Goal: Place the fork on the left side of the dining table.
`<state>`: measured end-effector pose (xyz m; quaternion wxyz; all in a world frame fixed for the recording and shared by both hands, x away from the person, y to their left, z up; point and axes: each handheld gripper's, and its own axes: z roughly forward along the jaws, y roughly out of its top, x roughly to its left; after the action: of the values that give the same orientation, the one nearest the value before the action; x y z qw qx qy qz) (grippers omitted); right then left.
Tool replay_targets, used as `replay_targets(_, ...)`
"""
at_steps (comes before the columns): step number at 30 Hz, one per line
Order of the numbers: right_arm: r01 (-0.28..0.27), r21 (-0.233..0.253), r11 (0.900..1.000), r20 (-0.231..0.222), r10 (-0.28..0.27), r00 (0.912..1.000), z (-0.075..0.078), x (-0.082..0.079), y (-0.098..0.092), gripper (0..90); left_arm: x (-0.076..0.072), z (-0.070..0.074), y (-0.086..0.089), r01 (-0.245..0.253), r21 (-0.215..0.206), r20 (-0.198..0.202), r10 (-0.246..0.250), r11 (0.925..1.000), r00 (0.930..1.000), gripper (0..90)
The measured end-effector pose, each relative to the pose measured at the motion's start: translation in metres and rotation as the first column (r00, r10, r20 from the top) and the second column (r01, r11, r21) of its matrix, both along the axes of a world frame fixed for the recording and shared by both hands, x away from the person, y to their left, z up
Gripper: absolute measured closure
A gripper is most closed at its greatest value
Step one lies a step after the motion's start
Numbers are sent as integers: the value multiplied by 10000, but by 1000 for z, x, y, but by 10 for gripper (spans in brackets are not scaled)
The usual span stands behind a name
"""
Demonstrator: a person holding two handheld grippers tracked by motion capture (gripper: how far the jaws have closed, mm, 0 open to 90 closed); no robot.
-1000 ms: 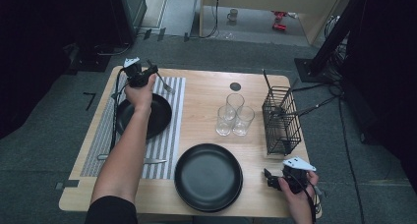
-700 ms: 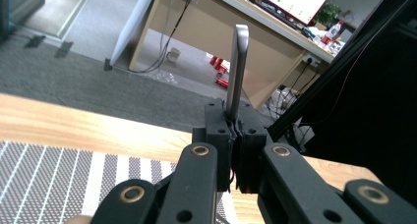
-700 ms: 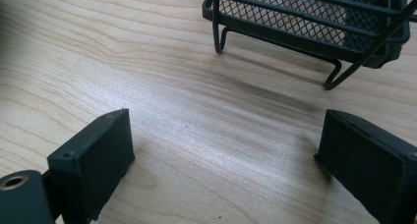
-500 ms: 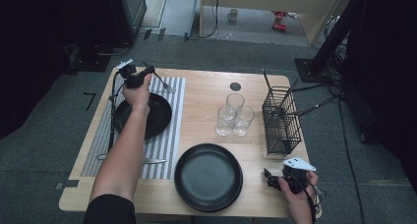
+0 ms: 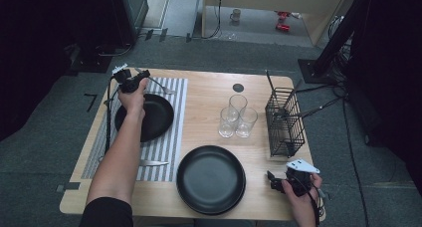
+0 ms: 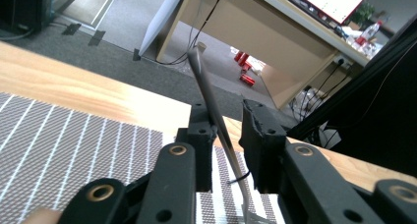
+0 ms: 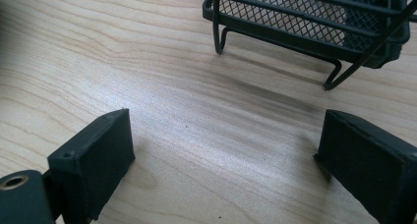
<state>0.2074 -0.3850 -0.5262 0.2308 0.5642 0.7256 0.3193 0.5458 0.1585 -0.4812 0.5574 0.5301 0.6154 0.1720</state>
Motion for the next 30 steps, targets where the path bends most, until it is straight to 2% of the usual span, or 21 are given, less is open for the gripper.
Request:
replay_targets(4, 7, 13, 10000, 4, -7, 10000, 0, 0, 0, 67, 0, -6, 9, -172, 122, -96, 173, 9998, 9998, 667)
replay_targets(7, 8, 11, 10000, 4, -8, 10000, 0, 0, 0, 67, 0, -10, 16, -326, -73, -289, 323, 9994, 9991, 623)
replay_targets(14, 4, 11, 10000, 6, -4, 10000, 0, 0, 0, 67, 0, -11, 20, -351, 177, -402, 358, 9992, 9986, 553)
replay_targets(15, 5, 12, 10000, 6, -5, 10000, 0, 0, 0, 68, 1, -12, 21, -424, 318, -527, 440, 9986, 9976, 530)
replay_targets(18, 3, 7, 10000, 9, -3, 10000, 0, 0, 0, 68, 1, -13, 22, -432, 381, -631, 456, 9983, 9970, 487)
replay_targets(21, 2, 9, 10000, 8, -2, 10000, 0, 0, 0, 68, 0, -14, 26, -628, 547, -935, 677, 9965, 9933, 447)
replay_targets(28, -2, 8, 10000, 11, 2, 10000, 0, 0, 0, 69, -4, -10, 39, -935, 520, -774, 973, 9943, 9922, 401)
replay_targets(30, -3, 10, 10000, 12, 3, 10000, 0, 0, 0, 68, -6, -9, 43, -888, 515, -779, 927, 9947, 9926, 392)
